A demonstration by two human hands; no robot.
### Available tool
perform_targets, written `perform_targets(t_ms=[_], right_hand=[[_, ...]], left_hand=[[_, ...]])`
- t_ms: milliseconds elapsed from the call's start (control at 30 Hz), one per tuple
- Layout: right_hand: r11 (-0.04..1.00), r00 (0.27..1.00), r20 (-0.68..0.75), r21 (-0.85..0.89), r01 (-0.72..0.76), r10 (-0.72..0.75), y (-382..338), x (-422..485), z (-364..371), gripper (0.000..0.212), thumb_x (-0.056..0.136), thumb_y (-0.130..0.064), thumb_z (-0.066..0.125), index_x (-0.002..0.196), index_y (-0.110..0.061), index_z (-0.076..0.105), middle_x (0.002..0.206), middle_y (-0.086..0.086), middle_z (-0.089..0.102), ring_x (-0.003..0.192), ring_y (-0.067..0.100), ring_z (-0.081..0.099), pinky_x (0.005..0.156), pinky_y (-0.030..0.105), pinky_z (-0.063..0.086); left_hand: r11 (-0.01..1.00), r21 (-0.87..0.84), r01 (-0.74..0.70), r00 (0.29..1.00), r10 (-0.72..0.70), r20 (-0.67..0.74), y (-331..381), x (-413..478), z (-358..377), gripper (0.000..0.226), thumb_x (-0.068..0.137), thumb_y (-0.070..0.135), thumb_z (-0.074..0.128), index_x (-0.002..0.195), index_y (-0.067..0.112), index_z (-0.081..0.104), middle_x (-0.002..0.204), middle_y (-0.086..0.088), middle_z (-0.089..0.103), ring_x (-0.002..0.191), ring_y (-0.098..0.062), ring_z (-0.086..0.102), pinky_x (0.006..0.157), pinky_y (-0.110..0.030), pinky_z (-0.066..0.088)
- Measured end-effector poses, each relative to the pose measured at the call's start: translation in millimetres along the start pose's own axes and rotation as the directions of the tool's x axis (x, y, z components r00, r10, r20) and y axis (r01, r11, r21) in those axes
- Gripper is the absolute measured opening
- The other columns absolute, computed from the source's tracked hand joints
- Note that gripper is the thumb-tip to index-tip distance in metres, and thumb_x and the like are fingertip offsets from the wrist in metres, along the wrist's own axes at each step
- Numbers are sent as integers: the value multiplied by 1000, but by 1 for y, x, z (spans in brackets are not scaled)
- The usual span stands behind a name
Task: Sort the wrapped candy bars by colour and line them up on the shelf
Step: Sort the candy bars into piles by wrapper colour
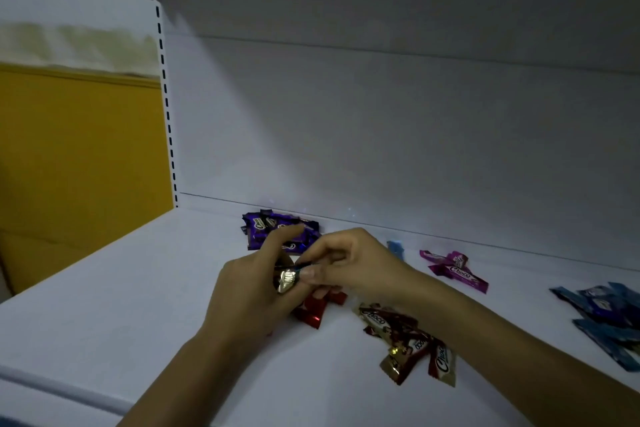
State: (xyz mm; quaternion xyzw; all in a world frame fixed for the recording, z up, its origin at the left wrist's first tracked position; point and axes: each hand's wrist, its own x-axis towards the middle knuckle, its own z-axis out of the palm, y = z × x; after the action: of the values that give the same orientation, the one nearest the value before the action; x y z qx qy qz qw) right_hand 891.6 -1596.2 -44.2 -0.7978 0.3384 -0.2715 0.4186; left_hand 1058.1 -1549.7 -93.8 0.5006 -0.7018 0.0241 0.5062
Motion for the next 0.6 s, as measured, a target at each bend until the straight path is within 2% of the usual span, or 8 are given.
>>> perform_targets(t_ms=[67, 167, 267, 333, 433, 533, 567, 600], right_hand=[[999, 1000, -6, 43, -30, 31, 4, 3, -2, 10, 86, -16, 68, 95, -18, 71, 85, 5, 74, 79, 21, 72, 77, 32, 58], [989, 988, -126, 123, -79, 94, 11, 11, -11, 9, 87, -14, 67, 93, -18, 71, 76, -4, 73, 63, 8, 68, 56, 18, 52], [984, 946, -285, 131, -122, 155, 22, 23, -32, 6, 86, -14, 68, 89, -18, 70, 73, -5, 72, 55, 3, 63, 49, 14, 46], [986, 902, -400, 82, -145, 165, 35, 28, -45, 5, 86, -13, 68, 84, -17, 68, 81, -1, 72, 65, 5, 66, 56, 17, 50], [939, 840, -528, -211, -271, 124, 60, 31, -63, 7, 85, -17, 69, 79, -20, 66, 86, -2, 69, 81, 14, 65, 73, 30, 55], [638, 877, -479, -664, -390, 38, 72, 26, -68, 16, 84, -33, 69, 87, -19, 62, 88, -3, 63, 83, 15, 59, 74, 33, 51], [560, 890, -456, -741, -370, -16, 71, 25, -66, 18, 84, -34, 68, 90, -19, 60, 91, -3, 60, 87, 16, 57, 76, 31, 48], [535, 894, -439, -777, -332, -83, 67, 24, -62, 19, 85, -35, 67, 92, -20, 58, 93, -3, 58, 89, 16, 56, 76, 30, 46]], left_hand=[[998, -31, 46, 998, -45, 47, -6, 1, 1, 48, 69, 67, 57, 112, 46, 50, 71, 21, 62, 73, 0, 62, 60, -21, 51], [993, -67, 97, 990, -89, 112, -13, 1, 0, 51, 64, 75, 66, 107, 50, 55, 81, 26, 65, 77, 3, 64, 65, -20, 53], [990, -36, 136, 990, -134, 50, -19, 3, 0, 35, 74, 55, 67, 106, 41, 64, 79, 20, 67, 74, 1, 64, 65, -24, 53], [989, -25, 145, 989, -145, -8, -22, 5, 1, 20, 79, 39, 72, 97, 30, 70, 79, 21, 66, 75, 1, 64, 66, -28, 54], [988, -35, 149, 987, -150, -59, -22, 5, 1, 19, 79, 36, 73, 96, 30, 69, 77, 26, 62, 74, 1, 64, 65, -26, 54], [974, -86, 208, 978, -210, -13, -21, 4, 3, 53, 77, 46, 71, 124, 42, 48, 80, 18, 66, 74, -4, 65, 64, -25, 53], [970, -100, 220, 975, -221, -5, -20, 4, 3, 65, 75, 49, 69, 133, 42, 39, 82, 16, 67, 73, -6, 66, 65, -26, 54], [969, -105, 223, 974, -225, -5, -19, 3, 4, 74, 74, 52, 68, 138, 41, 32, 85, 16, 67, 74, -7, 66, 66, -27, 56]])
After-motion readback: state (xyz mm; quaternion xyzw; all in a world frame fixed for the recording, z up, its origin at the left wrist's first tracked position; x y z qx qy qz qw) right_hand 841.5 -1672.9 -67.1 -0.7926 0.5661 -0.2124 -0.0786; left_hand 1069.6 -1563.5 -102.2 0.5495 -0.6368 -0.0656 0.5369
